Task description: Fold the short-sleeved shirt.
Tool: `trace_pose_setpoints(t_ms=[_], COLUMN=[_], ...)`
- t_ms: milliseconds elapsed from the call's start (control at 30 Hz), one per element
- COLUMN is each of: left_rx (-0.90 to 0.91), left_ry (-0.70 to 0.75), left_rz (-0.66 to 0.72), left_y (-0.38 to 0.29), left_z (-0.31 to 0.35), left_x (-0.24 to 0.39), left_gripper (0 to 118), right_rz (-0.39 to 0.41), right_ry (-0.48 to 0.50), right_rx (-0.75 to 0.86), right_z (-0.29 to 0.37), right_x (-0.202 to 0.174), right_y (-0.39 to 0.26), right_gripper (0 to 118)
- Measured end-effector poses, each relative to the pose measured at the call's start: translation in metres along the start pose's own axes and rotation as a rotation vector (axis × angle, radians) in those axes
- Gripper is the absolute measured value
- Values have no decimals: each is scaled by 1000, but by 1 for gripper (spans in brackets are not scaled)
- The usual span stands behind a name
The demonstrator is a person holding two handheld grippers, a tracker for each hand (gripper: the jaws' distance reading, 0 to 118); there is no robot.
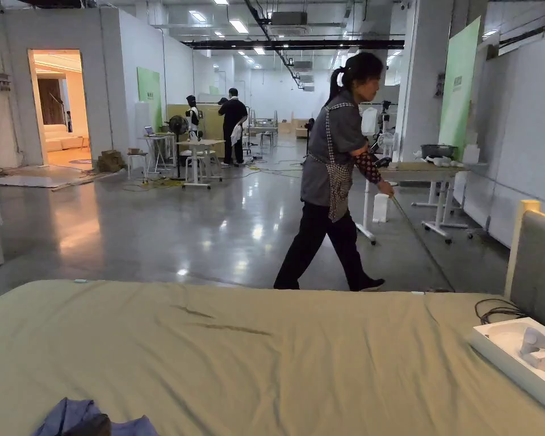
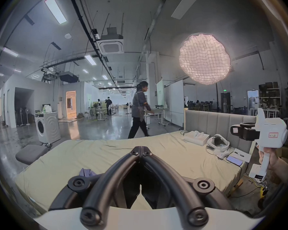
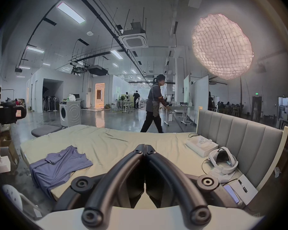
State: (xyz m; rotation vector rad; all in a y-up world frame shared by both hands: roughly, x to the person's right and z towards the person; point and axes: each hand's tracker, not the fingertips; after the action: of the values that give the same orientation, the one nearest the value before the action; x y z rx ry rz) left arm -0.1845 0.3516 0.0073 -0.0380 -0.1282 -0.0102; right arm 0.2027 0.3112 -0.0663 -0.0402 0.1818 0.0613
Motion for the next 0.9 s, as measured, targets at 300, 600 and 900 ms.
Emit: trace_pose_setpoints(t_ms=[300, 600, 900], left_rx=[-143, -472, -845], left_ry=[103, 107, 174], left_rz=[13, 119, 194], left_y=[7, -82, -204], left_z=[-47, -165, -273], left_x=[-56, -154, -221], left_gripper=[77, 99, 99], right_rz=[-26, -98, -121], right_ry=[47, 65, -12], right_rx=[-124, -247, -421], right_z=[-5, -29, -53], right_x=[0, -5, -8], right_y=[-33, -49, -75], right_gripper=[0, 0, 0])
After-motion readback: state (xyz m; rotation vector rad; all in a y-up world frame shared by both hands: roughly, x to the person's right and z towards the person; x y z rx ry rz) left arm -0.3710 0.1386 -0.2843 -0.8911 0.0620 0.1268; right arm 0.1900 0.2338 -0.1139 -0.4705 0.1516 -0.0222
